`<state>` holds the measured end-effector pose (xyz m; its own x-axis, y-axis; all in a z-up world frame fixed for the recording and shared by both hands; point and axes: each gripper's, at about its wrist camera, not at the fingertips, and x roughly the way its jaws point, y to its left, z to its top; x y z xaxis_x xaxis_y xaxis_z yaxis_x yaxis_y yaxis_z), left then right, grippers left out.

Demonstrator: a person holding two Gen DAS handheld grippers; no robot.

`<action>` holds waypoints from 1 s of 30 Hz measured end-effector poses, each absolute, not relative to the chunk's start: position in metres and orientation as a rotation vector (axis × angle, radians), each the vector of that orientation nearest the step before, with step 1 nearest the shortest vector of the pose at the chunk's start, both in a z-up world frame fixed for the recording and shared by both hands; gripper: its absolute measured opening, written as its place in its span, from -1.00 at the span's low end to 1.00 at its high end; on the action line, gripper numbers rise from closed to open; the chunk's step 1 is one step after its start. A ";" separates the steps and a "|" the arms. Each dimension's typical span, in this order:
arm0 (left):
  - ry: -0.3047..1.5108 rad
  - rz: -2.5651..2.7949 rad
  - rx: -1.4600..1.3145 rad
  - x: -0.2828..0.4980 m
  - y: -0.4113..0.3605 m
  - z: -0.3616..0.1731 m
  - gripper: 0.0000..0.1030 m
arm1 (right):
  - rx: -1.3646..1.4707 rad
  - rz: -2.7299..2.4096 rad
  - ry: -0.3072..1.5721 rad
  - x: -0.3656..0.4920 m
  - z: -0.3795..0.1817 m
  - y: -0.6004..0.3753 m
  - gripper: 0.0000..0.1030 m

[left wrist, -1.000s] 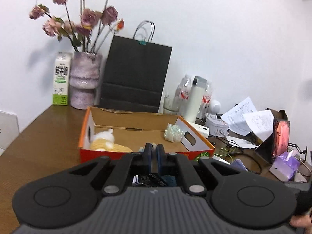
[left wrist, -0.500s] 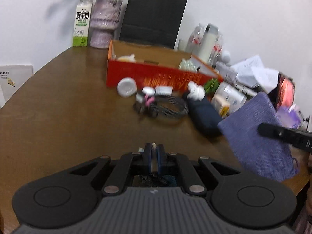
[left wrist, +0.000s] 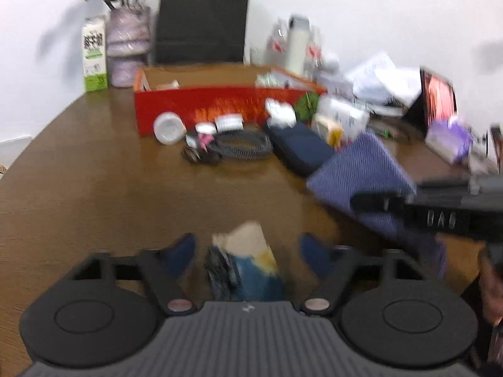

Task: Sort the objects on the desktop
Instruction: 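Grasp purple pouch string with right tool while left tool grasps blue-beige packet, then carry pouch and packet into the cardboard box and open both tools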

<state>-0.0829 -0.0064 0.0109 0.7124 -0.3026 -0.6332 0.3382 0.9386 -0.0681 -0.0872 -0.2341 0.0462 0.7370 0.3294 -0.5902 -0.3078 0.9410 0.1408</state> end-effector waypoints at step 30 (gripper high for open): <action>0.821 -0.017 0.025 0.330 -0.011 0.045 -0.58 | 0.375 0.347 0.910 0.334 0.083 -0.212 -0.96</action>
<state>0.3305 -0.0109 0.0446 0.6814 -0.0057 -0.7319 0.0252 0.9996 0.0157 0.3341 -0.2118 0.0826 0.5672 0.4429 -0.6944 -0.1311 0.8809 0.4548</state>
